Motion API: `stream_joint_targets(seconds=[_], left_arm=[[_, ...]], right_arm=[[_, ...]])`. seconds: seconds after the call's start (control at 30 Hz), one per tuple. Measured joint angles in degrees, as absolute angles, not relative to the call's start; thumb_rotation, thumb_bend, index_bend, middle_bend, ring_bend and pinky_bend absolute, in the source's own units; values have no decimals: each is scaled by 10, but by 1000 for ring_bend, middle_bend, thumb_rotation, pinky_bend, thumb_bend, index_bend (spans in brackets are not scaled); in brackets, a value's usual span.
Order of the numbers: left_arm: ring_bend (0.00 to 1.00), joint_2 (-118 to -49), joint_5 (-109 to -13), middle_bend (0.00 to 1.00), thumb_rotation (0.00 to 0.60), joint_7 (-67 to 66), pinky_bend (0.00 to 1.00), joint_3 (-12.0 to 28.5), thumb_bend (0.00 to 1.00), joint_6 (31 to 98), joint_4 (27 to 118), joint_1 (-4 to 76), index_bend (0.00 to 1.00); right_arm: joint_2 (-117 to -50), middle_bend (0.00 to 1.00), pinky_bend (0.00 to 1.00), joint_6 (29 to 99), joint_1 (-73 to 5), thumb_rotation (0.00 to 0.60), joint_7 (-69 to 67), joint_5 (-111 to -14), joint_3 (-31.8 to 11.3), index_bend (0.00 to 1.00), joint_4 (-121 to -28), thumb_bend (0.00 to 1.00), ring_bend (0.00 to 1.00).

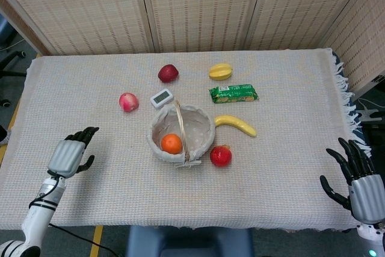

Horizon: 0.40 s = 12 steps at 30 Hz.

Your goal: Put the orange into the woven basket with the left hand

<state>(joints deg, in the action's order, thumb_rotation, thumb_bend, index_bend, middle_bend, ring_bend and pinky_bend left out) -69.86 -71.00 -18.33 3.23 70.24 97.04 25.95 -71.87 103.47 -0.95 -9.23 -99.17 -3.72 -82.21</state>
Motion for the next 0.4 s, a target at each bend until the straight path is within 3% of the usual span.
stream_joint_targets(seconds=[0.23,0.4], left_arm=[[201,-694,-785,145,600,-183,323,-5,407,809,969,189,93],[201,-700,-796,145,600,-190,323,-7,407,815,962,178,97]], right_arm=[[-718,34,155,1023,-14,600,-86,-990,-35,189,-823,261,0],[-718,34,154,1017,-15,600,-84,-988,-34,189,-824,261,0]])
